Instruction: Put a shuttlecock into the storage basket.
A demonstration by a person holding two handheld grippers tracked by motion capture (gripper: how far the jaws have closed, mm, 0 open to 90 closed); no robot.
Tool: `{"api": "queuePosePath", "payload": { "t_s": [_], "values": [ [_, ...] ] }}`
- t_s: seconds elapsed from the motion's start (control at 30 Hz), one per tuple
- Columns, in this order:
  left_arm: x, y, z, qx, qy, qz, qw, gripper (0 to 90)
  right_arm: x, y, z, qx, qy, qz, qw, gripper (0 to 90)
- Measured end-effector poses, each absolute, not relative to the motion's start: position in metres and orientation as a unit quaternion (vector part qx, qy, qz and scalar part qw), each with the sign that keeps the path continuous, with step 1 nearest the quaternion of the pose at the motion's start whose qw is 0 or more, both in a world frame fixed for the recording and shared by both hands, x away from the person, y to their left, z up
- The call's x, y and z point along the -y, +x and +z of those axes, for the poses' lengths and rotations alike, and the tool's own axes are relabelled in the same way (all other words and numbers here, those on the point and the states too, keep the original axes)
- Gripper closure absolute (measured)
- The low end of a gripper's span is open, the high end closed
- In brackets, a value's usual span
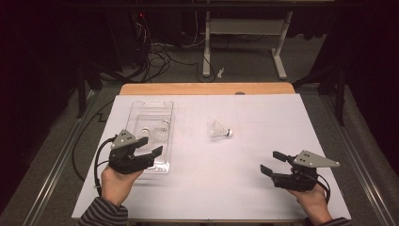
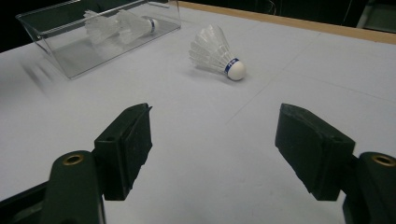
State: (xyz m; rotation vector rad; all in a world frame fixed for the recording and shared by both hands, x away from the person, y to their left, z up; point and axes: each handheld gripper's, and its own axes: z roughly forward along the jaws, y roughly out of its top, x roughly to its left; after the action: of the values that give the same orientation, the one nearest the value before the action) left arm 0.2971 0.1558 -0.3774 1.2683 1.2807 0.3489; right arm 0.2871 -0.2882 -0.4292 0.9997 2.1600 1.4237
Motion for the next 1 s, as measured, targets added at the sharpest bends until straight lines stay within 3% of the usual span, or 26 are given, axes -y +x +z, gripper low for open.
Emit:
{"api": "queuePosePath", "payload": {
  "t_s": [1.0],
  "values": [
    [-0.156,0.279,-0.391,-0.544,0.534,0.146,0.631,37.3,0.288,0.287,-0.429,-0.764,0.357,0.506,0.183,27.7]
  ]
}}
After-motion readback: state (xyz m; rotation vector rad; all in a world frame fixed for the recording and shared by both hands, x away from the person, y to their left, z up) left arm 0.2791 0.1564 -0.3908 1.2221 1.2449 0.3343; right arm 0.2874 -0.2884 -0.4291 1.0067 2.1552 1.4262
